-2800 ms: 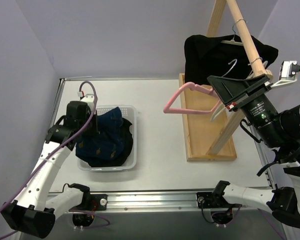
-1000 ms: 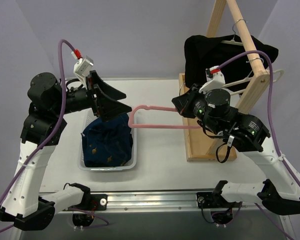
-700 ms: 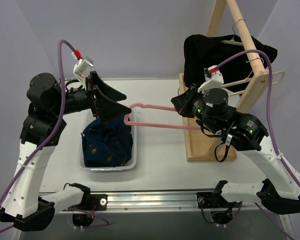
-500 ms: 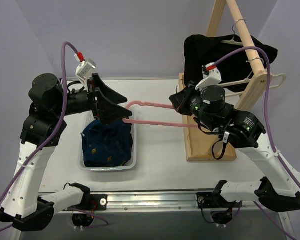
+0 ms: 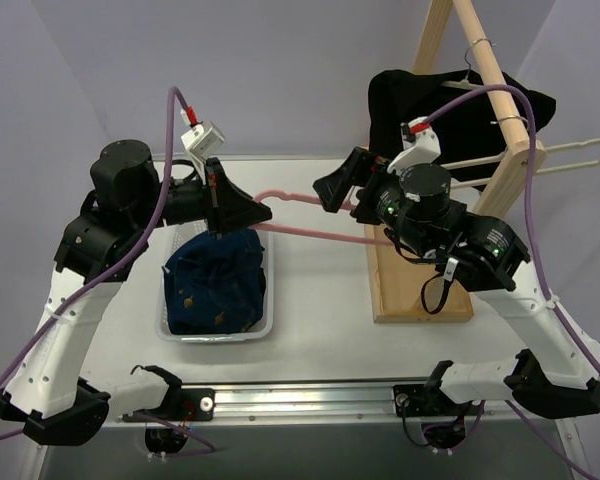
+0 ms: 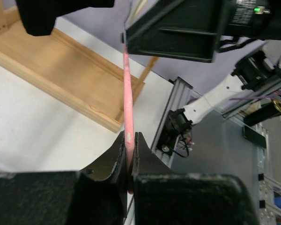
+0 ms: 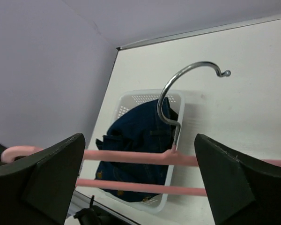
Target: Remove the skirt from the hanger
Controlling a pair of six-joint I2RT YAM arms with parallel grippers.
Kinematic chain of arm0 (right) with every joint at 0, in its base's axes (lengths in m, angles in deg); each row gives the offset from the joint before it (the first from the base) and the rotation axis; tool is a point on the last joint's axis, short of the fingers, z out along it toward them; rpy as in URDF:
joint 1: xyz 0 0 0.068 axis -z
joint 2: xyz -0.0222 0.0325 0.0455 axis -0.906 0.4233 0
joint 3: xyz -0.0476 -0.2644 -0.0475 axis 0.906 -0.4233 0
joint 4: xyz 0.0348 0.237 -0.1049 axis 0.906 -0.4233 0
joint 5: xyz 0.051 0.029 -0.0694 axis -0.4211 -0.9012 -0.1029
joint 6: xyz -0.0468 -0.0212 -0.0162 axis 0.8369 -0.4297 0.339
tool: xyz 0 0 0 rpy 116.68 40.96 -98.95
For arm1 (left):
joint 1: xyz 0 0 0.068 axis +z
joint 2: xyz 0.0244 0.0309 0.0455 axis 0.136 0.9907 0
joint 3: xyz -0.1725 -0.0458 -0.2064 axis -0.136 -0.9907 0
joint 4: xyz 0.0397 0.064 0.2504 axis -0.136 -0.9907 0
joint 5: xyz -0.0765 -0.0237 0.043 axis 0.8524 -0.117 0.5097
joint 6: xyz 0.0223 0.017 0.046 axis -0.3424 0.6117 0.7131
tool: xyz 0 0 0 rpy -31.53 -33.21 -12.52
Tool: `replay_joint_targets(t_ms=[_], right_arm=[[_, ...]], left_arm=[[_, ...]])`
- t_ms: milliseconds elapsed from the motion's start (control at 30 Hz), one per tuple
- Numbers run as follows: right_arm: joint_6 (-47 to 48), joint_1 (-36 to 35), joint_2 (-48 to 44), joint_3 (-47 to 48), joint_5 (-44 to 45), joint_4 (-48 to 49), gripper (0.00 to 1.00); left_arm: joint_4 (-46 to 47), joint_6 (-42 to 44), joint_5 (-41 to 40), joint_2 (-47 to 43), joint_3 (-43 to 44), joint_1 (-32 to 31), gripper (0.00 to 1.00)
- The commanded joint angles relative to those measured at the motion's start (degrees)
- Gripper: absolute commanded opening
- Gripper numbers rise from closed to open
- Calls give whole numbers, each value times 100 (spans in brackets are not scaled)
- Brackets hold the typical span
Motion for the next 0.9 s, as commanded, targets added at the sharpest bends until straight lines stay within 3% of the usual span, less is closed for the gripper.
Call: replay_joint_targets(t_ms=[0,267,300,433,500,600,633,867], right_arm=[[-184,-26,-411,340,-7,132,100],[-290,-26,-1053,656,-849,949,98],[-403,-26,-1175,665,-1155,1385,89],[-562,-26,-1255,683,-1604,2273,79],[-606,-26,-1281,718,-1756,2739,67],[-572,-26,-1194,823,-2037,2918,22],[-545,-26,-1159,997,-2090,2901,0],[-492,-8,-930,1500,-2231,3015,0]], left_arm=[[423,273,-550,259,394,-16,2],[1363,88,-480,1041,755,-69,2],[1660,97,-445,1233,868,-78,2],[1618,308,-559,1568,1220,-78,2],[2029,247,-288,1726,1282,-78,2],[2679,-155,56,2016,1378,-78,2],[2891,-306,335,2087,1431,-78,2],[4922,-1616,1365,2974,2088,-174,2]])
